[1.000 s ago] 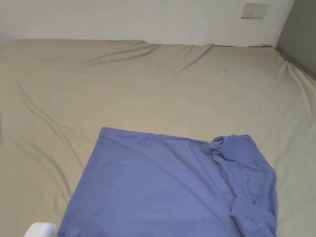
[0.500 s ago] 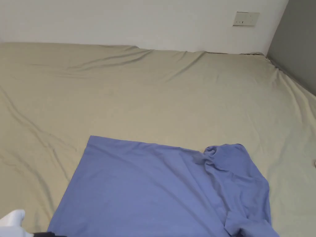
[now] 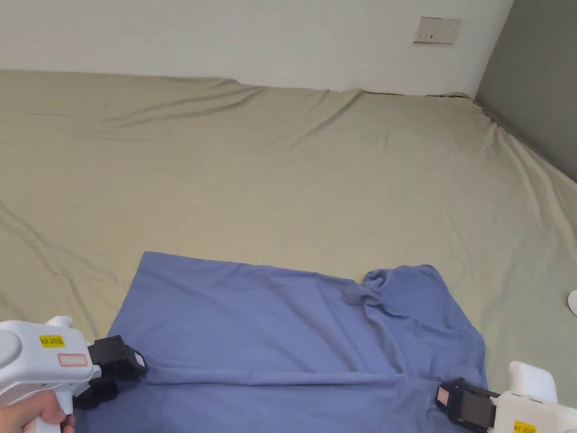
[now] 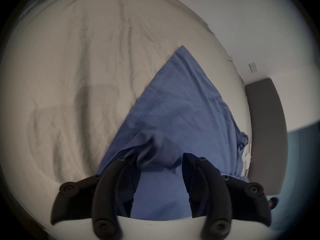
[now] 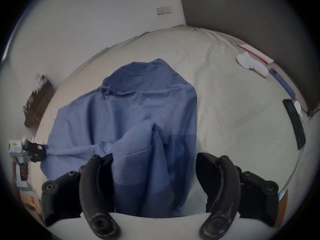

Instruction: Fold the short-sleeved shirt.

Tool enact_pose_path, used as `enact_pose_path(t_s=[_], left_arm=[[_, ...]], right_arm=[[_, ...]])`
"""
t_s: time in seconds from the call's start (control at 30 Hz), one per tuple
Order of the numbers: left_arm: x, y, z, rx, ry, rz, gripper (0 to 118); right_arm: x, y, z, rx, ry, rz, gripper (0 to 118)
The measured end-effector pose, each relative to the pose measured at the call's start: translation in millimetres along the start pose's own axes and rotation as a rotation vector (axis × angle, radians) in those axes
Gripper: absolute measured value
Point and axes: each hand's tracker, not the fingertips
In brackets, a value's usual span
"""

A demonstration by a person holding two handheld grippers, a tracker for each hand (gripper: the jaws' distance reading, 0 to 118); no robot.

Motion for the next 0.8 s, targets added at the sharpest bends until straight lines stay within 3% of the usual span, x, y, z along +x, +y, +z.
enact_pose_path(t_s=[0.1, 0.2, 0.27, 0.37, 0.47, 0.5, 0.53, 0.57, 0.63, 0.67, 0.7, 0.73, 0.8], left_arm=[[-1, -17, 19, 0.05, 0.055, -0.152, 80], [0, -44, 27, 0.173, 0.211, -0.378, 80], [1, -57, 16, 0.115, 0.306, -0.556, 80], [-4, -64, -20, -0.044, 0.361, -0.603, 80], [-7, -66, -27, 0.017, 0.348, -0.613, 76], [-4, -63, -18, -0.001, 0.313, -0.611, 62], [-2, -60, -9, -0.009, 0.224, -0.555, 20], [-5, -63, -3, 0.038, 0.298, -0.531, 8], [-8, -58, 0, -0.029, 0.217, -0.493, 7], [-8, -60, -1, -0.015, 0.256, -0.519, 6], [-10, -65, -3, -0.009, 0.275, -0.569, 6], [-9, -67, 0, -0.009, 0.282, -0.602, 6], [-8, -66, 12, -0.009, 0.251, -0.582, 6]], right_arm=[[3, -9, 24, 0.098, -0.015, 0.042, 87], [-8, -15, 67, 0.181, -0.098, 0.15, 88], [-12, -24, 84, 0.206, -0.163, 0.19, 88], [-16, -34, 82, 0.115, -0.131, 0.204, 88], [-19, -42, 56, 0.002, -0.091, 0.205, 88], [-20, -44, 44, -0.027, -0.098, 0.198, 88], [-20, -46, 30, -0.055, -0.104, 0.192, 88], [-22, -47, 18, -0.084, -0.114, 0.187, 88], [-21, -52, -15, -0.189, -0.104, 0.155, 87], [-25, -54, -19, -0.209, -0.111, 0.132, 87], [-29, -53, -8, -0.12, -0.142, 0.125, 83], [-36, -46, 7, -0.158, -0.1, 0.16, 68], [-38, -42, 14, -0.174, -0.011, 0.205, 27]])
